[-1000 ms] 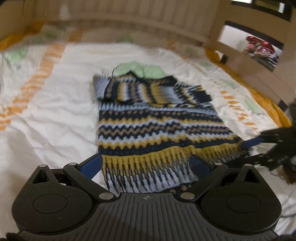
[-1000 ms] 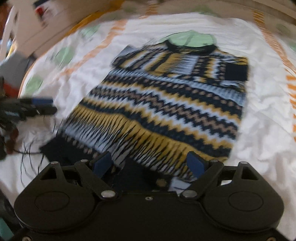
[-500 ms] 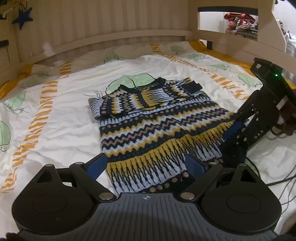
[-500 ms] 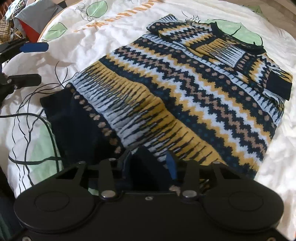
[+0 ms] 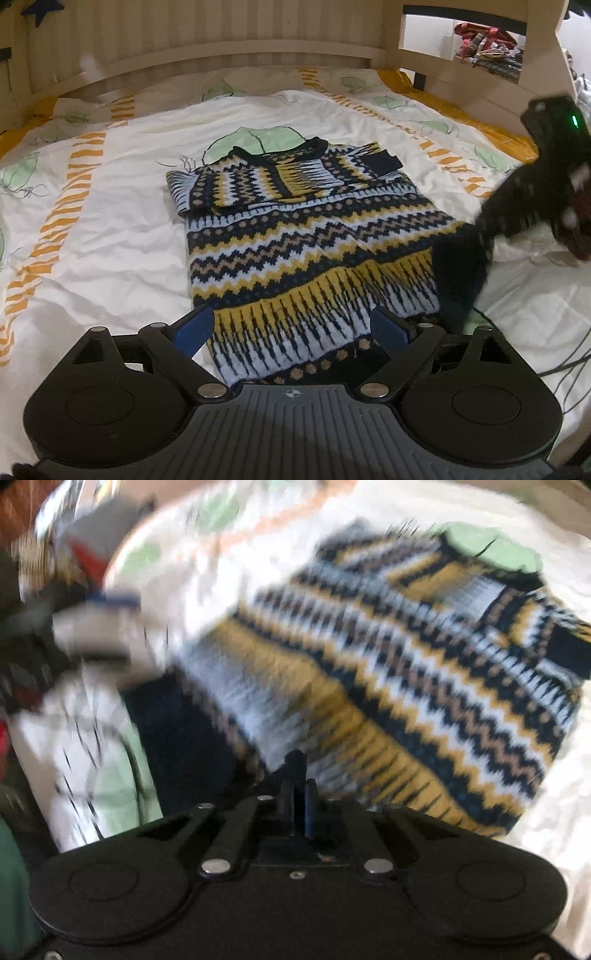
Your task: Fold small clothes
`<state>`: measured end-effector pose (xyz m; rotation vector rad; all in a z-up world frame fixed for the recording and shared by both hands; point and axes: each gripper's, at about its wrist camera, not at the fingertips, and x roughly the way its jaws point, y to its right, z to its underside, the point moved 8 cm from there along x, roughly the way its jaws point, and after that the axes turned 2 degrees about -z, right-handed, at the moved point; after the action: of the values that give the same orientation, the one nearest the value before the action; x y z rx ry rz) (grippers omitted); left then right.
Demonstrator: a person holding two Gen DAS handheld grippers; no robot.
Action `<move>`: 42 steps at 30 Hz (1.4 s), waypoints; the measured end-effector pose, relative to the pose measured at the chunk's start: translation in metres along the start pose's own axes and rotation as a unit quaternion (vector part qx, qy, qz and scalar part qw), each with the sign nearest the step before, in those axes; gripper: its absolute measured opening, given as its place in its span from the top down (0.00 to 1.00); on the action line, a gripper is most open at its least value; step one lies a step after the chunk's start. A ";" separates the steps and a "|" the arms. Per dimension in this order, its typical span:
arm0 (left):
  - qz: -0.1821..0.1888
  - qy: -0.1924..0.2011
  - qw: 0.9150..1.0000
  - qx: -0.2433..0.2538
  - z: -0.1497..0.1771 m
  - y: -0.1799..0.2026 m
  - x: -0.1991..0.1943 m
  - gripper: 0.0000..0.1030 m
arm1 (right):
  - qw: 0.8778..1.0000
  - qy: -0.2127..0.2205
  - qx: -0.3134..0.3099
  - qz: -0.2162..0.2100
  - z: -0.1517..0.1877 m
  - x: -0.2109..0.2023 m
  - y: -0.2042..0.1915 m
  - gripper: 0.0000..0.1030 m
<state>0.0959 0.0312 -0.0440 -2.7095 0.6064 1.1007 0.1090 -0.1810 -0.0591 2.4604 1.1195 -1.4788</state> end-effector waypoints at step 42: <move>0.065 -0.103 0.992 -0.019 -0.040 -0.055 0.181 0.94 | 0.971 0.092 0.196 0.107 -0.018 0.031 0.151 0.79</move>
<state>0.2617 0.0138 -0.1417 -2.5724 0.7411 1.4165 0.2222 -0.2676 -0.1191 2.9175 0.5957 -1.5559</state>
